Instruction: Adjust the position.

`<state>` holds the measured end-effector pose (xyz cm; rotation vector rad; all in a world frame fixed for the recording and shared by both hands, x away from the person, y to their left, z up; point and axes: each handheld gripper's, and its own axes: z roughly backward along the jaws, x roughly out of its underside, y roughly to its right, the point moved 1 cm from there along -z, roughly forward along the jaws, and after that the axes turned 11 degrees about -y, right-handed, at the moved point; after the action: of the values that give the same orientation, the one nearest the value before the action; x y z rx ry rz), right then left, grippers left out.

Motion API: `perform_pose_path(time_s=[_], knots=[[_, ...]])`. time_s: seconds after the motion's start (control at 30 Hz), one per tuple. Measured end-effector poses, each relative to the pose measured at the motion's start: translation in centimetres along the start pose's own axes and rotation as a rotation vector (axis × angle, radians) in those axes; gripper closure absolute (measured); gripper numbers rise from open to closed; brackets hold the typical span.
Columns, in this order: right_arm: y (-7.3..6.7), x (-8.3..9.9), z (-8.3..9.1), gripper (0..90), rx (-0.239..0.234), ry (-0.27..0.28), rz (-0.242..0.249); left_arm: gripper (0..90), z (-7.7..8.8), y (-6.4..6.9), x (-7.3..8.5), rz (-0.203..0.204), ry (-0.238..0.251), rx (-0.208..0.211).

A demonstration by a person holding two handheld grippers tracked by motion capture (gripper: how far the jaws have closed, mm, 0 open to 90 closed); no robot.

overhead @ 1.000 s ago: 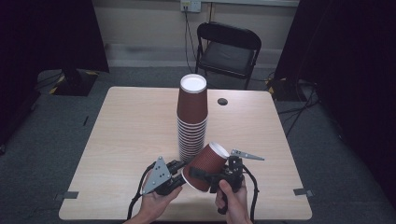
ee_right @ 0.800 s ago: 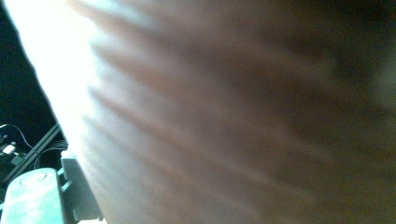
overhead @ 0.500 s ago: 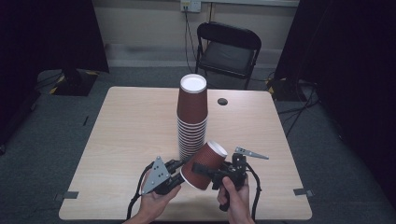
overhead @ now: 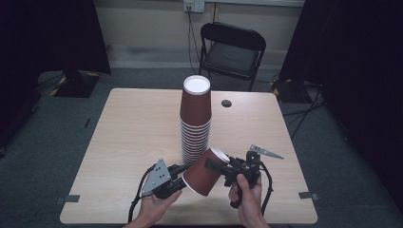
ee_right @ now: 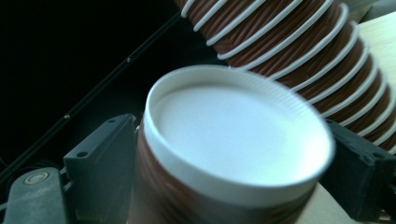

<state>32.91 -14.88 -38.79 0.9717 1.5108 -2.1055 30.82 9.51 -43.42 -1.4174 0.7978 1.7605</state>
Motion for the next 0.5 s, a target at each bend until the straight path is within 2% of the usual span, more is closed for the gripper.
perform_pose_path(time_s=[0.1, 0.13, 0.17, 0.2, 0.27, 0.33, 0.37, 0.43, 0.47, 0.5], knots=[[0.1, -0.2, 0.4, 11.3, 0.004, 0.013, 0.012, 83.4, 0.2, 0.0, 0.1, 0.020, -0.021, 0.017], [0.1, -0.4, 0.6, 11.3, 0.017, 0.013, 0.027, 83.4, 0.4, 0.0, 0.1, 0.044, -0.043, 0.024], [0.1, -0.4, 0.6, 11.3, 0.017, 0.013, 0.027, 83.4, 0.4, 0.0, 0.1, 0.044, -0.043, 0.024], [0.1, -0.5, 0.8, 11.3, 0.022, 0.011, 0.051, 83.4, 0.5, 0.0, 0.1, 0.043, -0.066, 0.032], [0.1, -0.6, 1.0, 11.3, 0.019, 0.015, 0.051, 83.4, 0.6, 0.0, 0.1, 0.045, -0.077, 0.038], [0.2, -0.8, 1.3, 11.3, 0.034, 0.005, 0.080, 83.4, 0.9, -0.3, 0.1, 0.067, -0.106, 0.061], [0.2, -0.8, 1.3, 11.3, 0.034, 0.005, 0.080, 83.5, 0.9, -0.3, 0.1, 0.067, -0.106, 0.061], [0.3, -0.9, 1.6, 11.8, 0.035, -0.006, 0.117, 83.6, 1.0, -0.5, -0.1, 0.069, -0.139, 0.084], [0.3, -0.9, 1.6, 12.3, 0.045, -0.015, 0.127, 83.7, 1.0, -0.6, -0.2, 0.086, -0.180, 0.101], [0.3, -1.0, 1.6, 12.4, 0.054, -0.022, 0.140, 83.7, 1.0, -0.6, -0.2, 0.086, -0.180, 0.101]])
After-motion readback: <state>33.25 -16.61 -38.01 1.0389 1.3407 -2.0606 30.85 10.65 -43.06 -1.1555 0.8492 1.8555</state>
